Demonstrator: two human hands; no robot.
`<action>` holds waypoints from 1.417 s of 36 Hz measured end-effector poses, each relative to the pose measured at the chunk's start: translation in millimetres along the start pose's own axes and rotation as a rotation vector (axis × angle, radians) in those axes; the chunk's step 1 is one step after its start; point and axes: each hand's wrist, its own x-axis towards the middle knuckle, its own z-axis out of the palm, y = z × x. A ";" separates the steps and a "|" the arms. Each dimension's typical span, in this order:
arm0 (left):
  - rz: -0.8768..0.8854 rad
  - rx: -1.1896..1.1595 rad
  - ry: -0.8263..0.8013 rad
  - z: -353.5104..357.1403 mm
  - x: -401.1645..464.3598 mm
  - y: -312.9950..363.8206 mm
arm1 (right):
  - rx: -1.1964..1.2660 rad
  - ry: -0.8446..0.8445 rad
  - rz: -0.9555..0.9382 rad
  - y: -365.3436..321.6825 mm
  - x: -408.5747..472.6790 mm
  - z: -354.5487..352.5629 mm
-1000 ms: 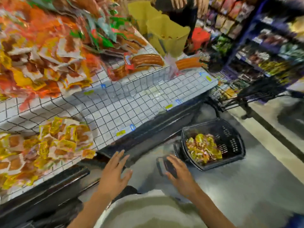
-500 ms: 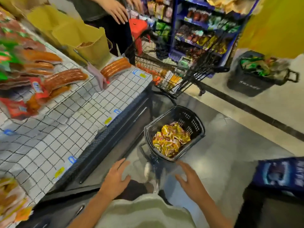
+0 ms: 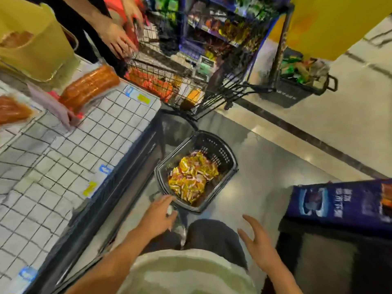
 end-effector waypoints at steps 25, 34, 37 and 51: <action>-0.136 -0.009 -0.057 133.3 173.9 -109.4 | -0.303 -0.331 -0.136 15.8 290.6 122.6; -0.084 0.014 -0.037 199.4 264.8 -140.2 | -0.156 -0.353 -0.144 54.3 399.5 195.8; -0.103 0.052 -0.065 221.5 294.4 -151.4 | -0.161 -0.373 -0.119 65.7 436.0 218.4; -0.227 0.050 -0.087 285.8 371.0 -182.4 | 0.065 -0.321 0.158 98.4 569.7 323.1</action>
